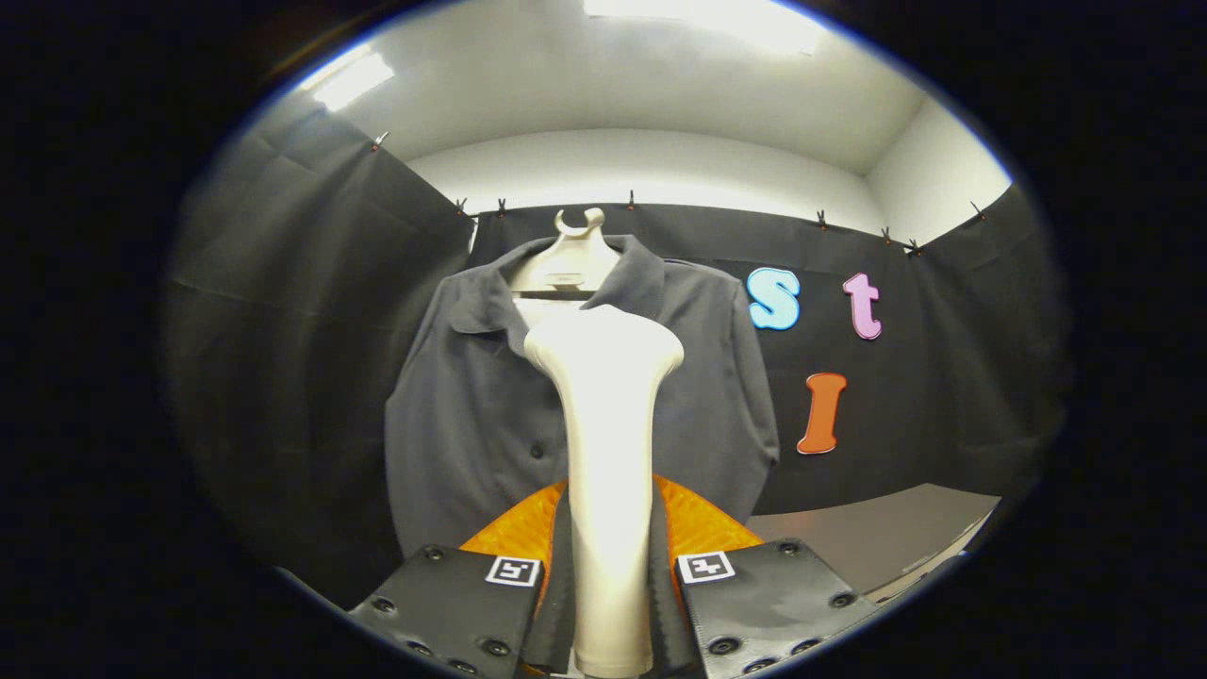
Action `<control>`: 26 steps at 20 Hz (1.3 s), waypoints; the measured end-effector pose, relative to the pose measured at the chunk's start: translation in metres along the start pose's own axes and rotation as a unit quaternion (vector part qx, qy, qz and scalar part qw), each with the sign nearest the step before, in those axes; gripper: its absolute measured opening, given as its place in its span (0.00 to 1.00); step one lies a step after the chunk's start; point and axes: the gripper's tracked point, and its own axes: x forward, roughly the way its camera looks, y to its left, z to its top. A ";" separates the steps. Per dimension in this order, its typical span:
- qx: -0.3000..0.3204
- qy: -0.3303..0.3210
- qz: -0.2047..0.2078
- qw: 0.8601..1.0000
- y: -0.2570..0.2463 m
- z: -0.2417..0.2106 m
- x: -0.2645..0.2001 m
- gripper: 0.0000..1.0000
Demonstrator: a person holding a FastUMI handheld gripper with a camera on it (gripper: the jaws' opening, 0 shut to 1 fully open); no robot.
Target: Iron the clothes twice with a garment steamer, once on the left side and once on the right side.
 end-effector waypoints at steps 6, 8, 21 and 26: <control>0.001 0.017 -0.035 0.999 -0.050 -0.009 0.018 0.39; 0.001 0.023 -0.043 0.999 -0.055 -0.016 0.025 0.40; 0.005 0.035 -0.042 0.999 -0.042 -0.035 0.021 0.39; 0.007 0.067 -0.035 0.997 -0.038 -0.067 0.009 0.39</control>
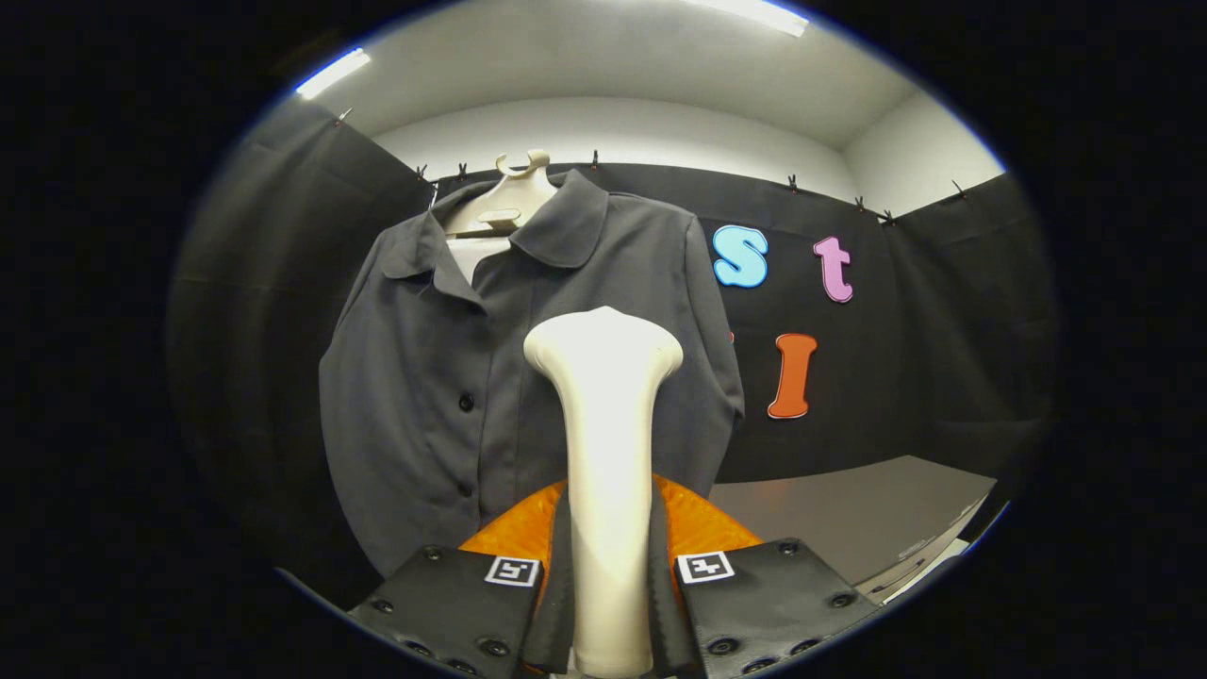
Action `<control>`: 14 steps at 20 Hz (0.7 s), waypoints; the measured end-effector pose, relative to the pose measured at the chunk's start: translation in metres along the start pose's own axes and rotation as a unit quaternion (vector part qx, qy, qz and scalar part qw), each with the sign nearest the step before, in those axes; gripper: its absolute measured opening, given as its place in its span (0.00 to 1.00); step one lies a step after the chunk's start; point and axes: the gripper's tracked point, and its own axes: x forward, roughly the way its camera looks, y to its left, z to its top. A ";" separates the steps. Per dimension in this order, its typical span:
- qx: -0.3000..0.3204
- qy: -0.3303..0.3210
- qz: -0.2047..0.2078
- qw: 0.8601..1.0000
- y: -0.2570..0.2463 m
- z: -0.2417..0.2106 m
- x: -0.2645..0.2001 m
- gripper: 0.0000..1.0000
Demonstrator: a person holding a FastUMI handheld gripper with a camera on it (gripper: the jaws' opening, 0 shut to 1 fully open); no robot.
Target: Iron the clothes twice with a garment steamer, once on the left side and once on the right side.
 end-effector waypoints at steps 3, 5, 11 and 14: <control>-0.002 0.019 0.004 1.000 0.002 -0.021 -0.007 0.39; -0.006 0.032 0.008 0.999 0.004 -0.036 -0.014 0.39; -0.009 0.077 0.020 0.997 0.012 -0.086 -0.037 0.39; -0.014 0.097 0.024 0.995 0.016 -0.106 -0.044 0.39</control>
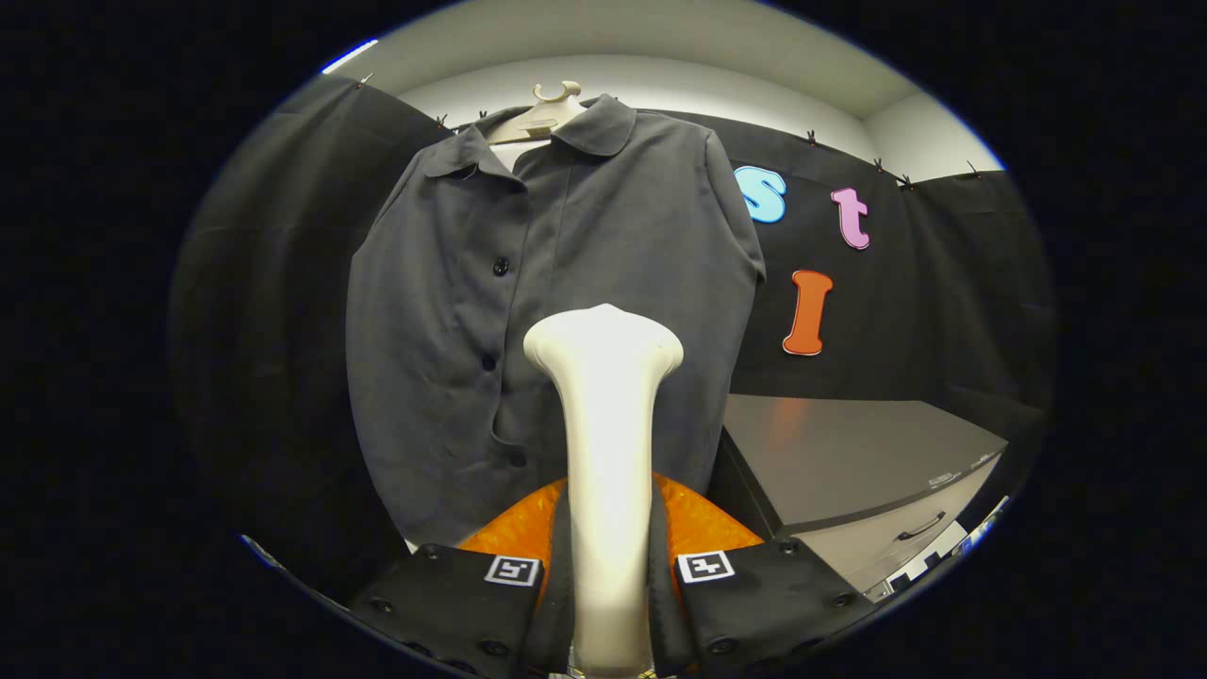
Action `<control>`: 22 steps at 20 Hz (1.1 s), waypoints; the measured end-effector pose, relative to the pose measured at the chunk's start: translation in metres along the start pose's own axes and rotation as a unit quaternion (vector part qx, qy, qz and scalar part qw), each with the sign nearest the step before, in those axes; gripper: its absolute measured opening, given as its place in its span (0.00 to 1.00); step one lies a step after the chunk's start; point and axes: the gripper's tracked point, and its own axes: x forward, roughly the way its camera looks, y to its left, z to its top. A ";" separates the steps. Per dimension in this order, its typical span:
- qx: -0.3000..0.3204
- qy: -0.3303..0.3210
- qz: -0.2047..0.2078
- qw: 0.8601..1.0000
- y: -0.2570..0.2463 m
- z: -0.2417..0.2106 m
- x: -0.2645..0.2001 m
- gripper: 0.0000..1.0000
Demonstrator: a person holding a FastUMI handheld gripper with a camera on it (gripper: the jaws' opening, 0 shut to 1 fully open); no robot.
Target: Iron the clothes twice with a garment steamer, once on the left side and once on the right side.
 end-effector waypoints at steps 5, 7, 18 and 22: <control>0.000 0.036 0.004 0.999 0.003 -0.041 -0.010 0.40; 0.001 0.050 0.005 0.999 0.005 -0.060 -0.013 0.40; 0.003 0.140 0.012 0.990 0.011 -0.152 -0.029 0.40; 0.000 0.163 0.014 0.987 0.013 -0.174 -0.034 0.40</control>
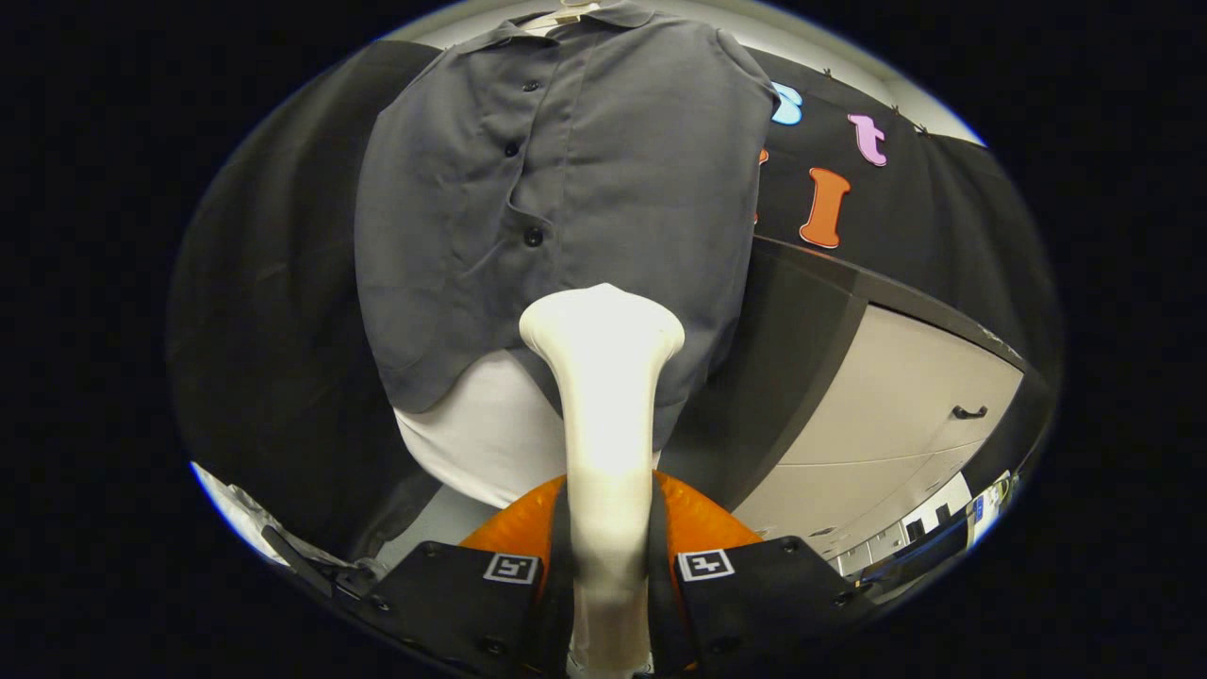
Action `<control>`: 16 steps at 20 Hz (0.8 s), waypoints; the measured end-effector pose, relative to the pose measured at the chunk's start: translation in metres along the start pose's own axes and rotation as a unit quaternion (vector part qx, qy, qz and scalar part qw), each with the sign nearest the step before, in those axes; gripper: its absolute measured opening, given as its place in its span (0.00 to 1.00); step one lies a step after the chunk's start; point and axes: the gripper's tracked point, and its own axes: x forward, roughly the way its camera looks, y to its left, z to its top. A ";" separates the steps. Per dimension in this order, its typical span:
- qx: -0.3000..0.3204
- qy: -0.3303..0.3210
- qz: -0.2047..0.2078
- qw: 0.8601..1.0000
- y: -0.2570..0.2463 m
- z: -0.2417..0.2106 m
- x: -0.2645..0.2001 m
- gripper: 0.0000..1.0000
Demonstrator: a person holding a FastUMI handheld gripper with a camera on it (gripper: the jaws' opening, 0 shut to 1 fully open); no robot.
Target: Iron the clothes twice with a garment steamer, once on the left side and once on the right side.
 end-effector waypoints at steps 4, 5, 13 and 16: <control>0.002 0.003 -0.001 1.000 0.001 -0.003 0.001 0.40; 0.002 0.000 -0.001 1.000 0.001 0.000 -0.001 0.40; 0.029 -0.092 -0.007 0.995 -0.011 0.080 -0.042 0.40; 0.035 -0.137 -0.011 0.990 -0.017 0.120 -0.065 0.39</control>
